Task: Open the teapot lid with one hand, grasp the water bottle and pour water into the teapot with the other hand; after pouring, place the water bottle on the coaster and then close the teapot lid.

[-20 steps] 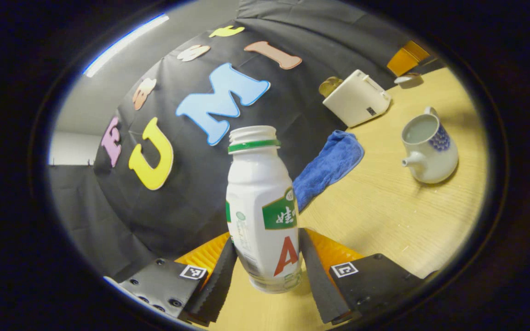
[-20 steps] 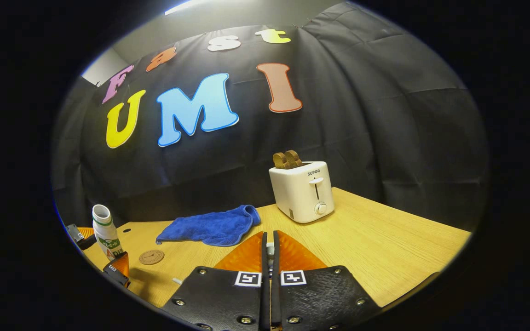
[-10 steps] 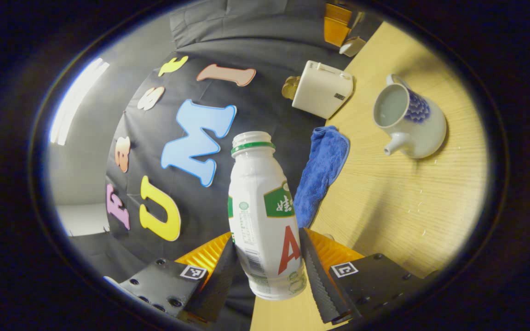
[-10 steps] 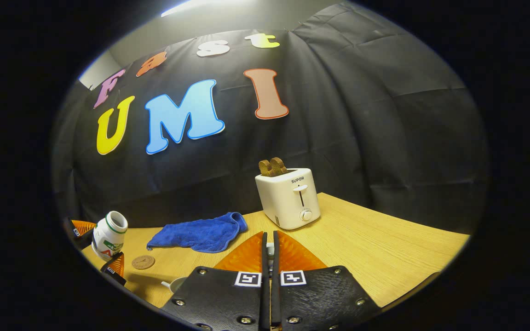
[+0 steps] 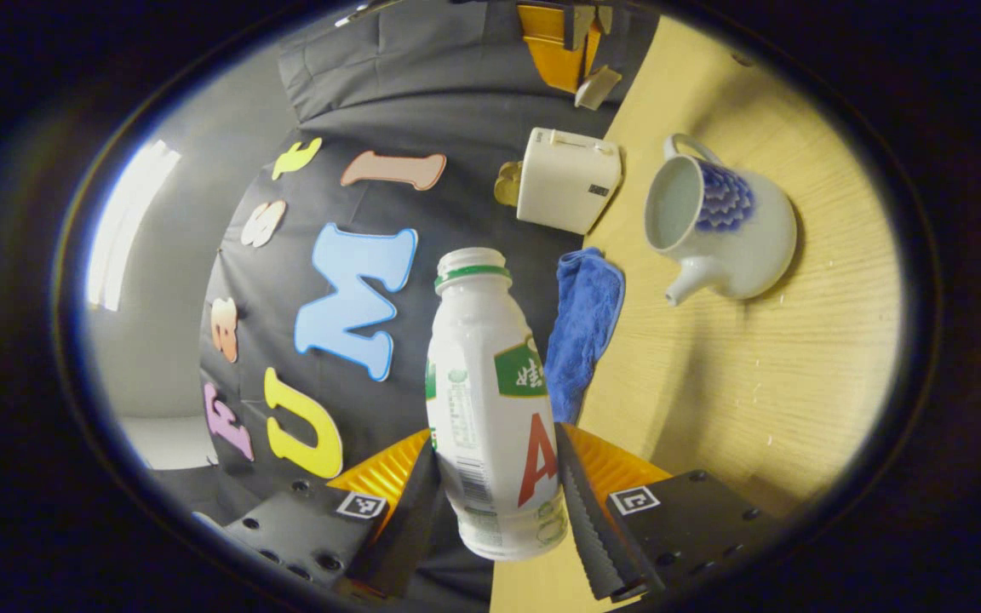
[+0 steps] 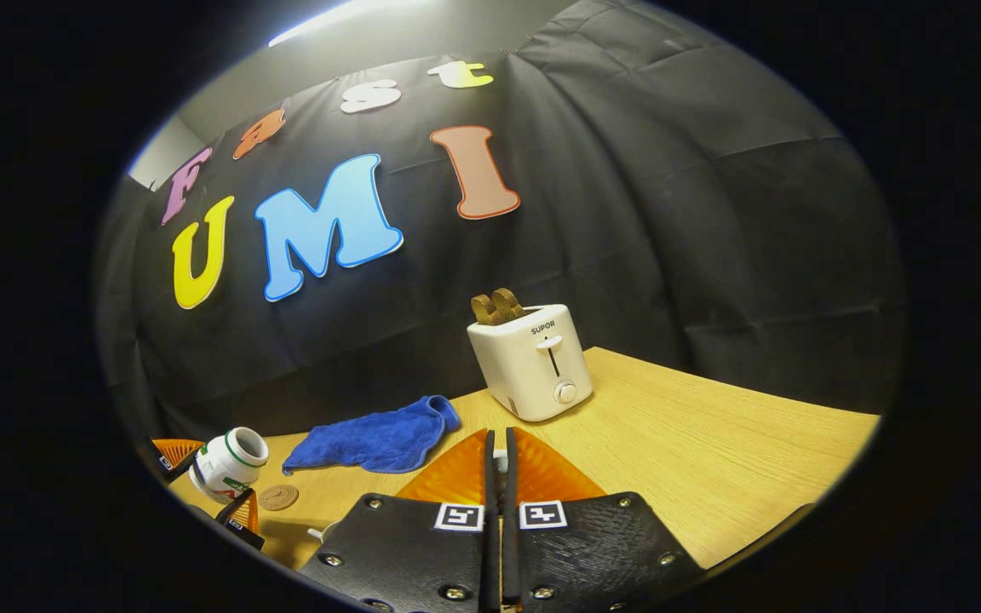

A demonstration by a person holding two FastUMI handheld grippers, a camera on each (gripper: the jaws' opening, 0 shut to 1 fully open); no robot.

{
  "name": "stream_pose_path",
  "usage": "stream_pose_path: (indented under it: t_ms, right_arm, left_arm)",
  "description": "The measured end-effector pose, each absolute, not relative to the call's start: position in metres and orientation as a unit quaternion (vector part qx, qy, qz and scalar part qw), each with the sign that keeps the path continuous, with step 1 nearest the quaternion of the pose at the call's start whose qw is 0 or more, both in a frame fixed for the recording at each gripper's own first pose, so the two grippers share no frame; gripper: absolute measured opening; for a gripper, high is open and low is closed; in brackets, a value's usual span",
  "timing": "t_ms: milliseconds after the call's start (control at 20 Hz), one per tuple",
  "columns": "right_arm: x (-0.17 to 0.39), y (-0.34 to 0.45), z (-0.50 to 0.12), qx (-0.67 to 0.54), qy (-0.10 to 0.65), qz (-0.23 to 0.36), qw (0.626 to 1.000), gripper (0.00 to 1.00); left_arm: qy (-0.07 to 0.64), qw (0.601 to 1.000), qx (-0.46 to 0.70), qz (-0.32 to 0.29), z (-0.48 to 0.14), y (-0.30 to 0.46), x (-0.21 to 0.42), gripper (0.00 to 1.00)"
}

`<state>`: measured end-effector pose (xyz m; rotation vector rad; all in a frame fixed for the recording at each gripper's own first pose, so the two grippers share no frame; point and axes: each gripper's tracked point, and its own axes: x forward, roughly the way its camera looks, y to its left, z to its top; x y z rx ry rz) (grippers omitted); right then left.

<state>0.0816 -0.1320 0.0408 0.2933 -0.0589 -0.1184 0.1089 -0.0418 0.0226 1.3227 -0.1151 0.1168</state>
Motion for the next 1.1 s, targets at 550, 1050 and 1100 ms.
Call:
stream_pose_path:
  t_ms: [550, 1050, 1100]
  right_arm:
    - [0.082, -0.134, 0.04, 0.149, -0.029, -0.061, 0.987, 0.01]
    - [0.082, -0.133, 0.04, 0.153, -0.028, -0.057, 0.986, 0.01]
    - [0.082, -0.134, 0.041, 0.154, -0.028, -0.057, 0.986, 0.01]
  left_arm:
    - [-0.084, 0.714, 0.695, -0.005, 0.015, -0.063, 0.089, 0.83]
    - [-0.092, 0.653, 0.752, -0.015, 0.02, -0.066, 0.085, 0.83]
    - [-0.094, 0.649, 0.755, -0.017, 0.02, -0.067, 0.084, 0.83]
